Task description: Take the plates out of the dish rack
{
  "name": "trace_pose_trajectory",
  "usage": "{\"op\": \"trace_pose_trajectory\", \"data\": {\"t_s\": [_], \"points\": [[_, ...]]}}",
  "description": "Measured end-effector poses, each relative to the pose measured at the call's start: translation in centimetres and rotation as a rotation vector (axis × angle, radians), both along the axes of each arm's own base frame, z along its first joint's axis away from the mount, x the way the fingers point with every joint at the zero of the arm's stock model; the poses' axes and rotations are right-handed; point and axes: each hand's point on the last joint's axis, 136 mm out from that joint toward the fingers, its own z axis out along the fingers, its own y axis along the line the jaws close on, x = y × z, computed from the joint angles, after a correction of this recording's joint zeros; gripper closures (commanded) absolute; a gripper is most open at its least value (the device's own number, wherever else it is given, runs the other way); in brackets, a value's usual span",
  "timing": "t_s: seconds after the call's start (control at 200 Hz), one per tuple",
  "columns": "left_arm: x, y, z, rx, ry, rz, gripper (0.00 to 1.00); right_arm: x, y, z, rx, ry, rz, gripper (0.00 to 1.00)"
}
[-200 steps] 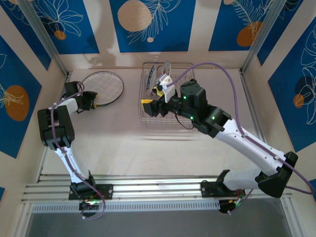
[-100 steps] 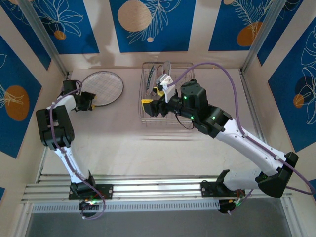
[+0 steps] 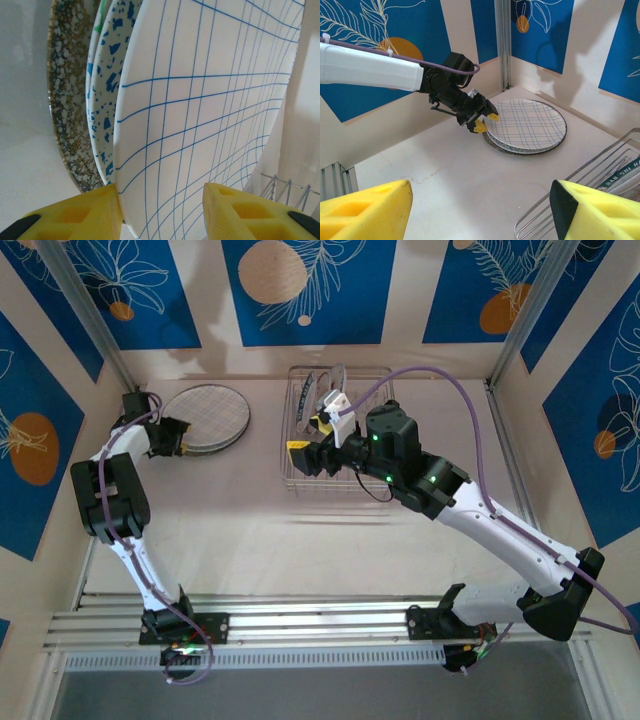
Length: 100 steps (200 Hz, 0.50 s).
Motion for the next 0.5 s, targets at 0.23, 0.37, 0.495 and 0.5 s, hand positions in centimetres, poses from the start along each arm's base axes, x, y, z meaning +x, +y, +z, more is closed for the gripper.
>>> {"op": "trace_pose_trajectory", "data": {"t_s": [0.23, 0.37, 0.495, 0.5], "points": [[-0.33, -0.08, -0.65, 0.003, 0.021, -0.011, 0.55, 0.01, 0.00, 0.00, 0.000, 0.000, 0.000, 0.26], [-0.33, -0.08, -0.68, 0.006, 0.021, -0.015, 0.55, 0.01, 0.00, 0.00, 0.000, 0.000, 0.000, 0.26], [-0.33, -0.08, -0.68, 0.007, 0.020, -0.017, 0.55, 0.05, -0.04, 0.00, 0.000, 0.000, -0.004, 0.26], [-0.33, -0.08, -0.68, 0.007, 0.020, -0.017, 0.55, 0.05, -0.04, 0.00, 0.000, 0.000, -0.004, 0.26]]}}
